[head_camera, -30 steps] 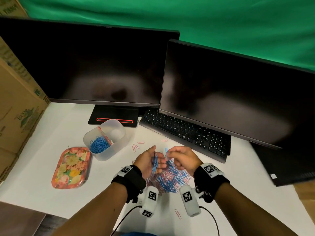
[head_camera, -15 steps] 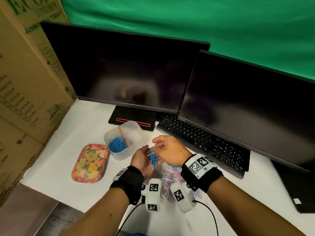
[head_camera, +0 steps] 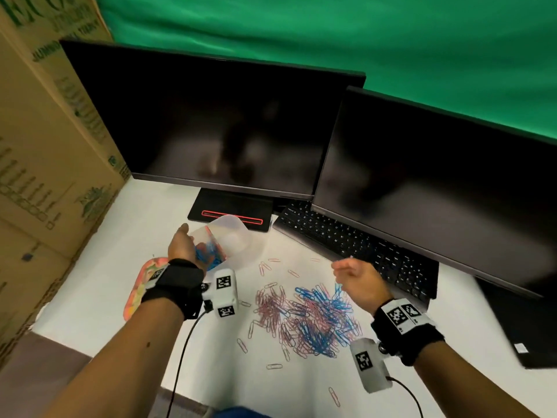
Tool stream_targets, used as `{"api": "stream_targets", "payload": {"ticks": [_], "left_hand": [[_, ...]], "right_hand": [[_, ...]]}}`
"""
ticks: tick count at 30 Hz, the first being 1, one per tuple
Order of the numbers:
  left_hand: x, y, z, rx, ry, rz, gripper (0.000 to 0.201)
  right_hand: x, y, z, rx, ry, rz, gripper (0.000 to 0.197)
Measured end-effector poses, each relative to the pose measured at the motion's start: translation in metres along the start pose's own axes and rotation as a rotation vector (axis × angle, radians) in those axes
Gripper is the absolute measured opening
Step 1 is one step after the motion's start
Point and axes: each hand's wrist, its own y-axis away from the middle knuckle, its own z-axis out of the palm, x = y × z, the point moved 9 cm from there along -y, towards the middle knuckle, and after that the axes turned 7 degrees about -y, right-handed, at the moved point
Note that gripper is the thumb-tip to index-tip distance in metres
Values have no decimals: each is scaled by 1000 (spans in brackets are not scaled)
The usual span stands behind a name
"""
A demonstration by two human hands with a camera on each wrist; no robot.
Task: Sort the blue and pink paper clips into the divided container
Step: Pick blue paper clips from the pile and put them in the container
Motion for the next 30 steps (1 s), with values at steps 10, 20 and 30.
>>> {"api": "stream_targets", "payload": {"ticks": [10, 20, 30], "left_hand": [[10, 37, 34, 27, -851, 721, 21], [-182, 97, 92, -785, -1869, 983, 28], [-196, 77, 89, -760, -2016, 1036, 27]], "right_hand": [[71, 47, 31, -172, 567, -40, 16], [68, 58, 71, -236, 706, -291, 28], [61, 49, 59, -167, 653, -333, 25]]}}
